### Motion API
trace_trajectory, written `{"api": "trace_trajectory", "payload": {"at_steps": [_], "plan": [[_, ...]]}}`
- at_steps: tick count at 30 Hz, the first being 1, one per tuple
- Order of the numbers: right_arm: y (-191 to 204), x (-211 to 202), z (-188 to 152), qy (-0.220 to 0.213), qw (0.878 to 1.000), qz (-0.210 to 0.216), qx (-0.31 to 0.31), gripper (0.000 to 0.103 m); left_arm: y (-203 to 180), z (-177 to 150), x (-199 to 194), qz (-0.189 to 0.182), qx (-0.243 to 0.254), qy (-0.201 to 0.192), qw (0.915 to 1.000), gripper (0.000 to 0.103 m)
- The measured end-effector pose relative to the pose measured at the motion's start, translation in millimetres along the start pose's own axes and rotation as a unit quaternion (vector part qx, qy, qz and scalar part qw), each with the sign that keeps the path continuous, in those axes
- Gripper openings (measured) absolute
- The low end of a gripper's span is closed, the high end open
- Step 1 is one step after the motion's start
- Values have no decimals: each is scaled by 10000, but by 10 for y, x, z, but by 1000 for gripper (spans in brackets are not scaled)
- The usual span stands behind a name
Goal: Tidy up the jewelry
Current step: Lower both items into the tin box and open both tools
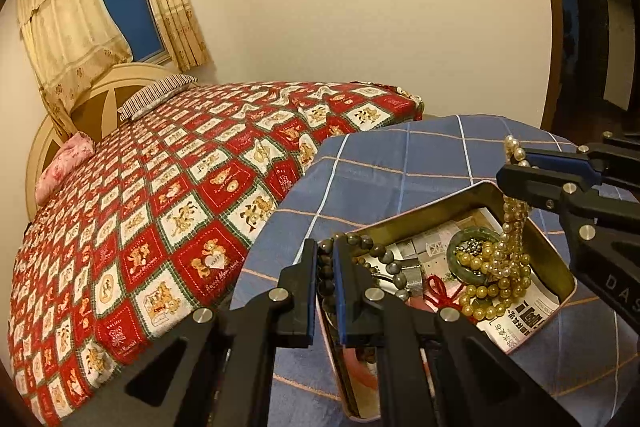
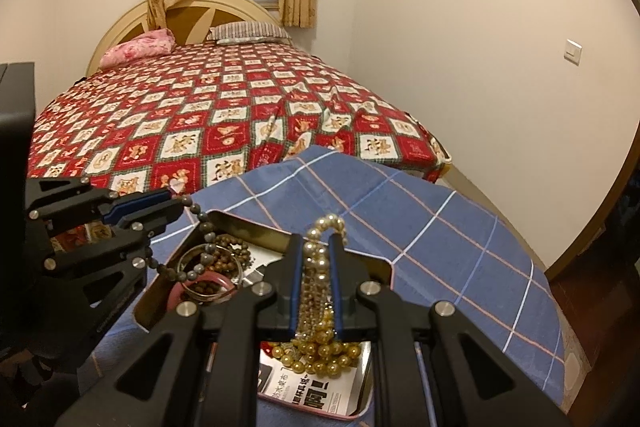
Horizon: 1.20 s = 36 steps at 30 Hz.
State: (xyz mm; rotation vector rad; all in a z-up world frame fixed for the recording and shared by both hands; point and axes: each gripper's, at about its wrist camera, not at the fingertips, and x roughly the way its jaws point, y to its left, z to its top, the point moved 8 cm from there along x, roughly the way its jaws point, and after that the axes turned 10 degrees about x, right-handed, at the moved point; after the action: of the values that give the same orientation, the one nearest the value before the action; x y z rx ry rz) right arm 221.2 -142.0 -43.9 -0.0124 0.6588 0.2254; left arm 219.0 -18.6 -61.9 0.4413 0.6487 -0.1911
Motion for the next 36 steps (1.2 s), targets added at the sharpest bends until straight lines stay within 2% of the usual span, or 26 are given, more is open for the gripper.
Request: {"api": "trace_trajectory", "payload": {"at_steps": [26, 36], "plan": [[-141, 421, -210, 421, 9990, -153, 40, 14, -144, -166, 374, -49, 153, 420, 9990, 7], [-188, 519, -283, 538, 9984, -183, 32, 15, -123, -202, 458, -74, 18, 482, 9988, 7]]}}
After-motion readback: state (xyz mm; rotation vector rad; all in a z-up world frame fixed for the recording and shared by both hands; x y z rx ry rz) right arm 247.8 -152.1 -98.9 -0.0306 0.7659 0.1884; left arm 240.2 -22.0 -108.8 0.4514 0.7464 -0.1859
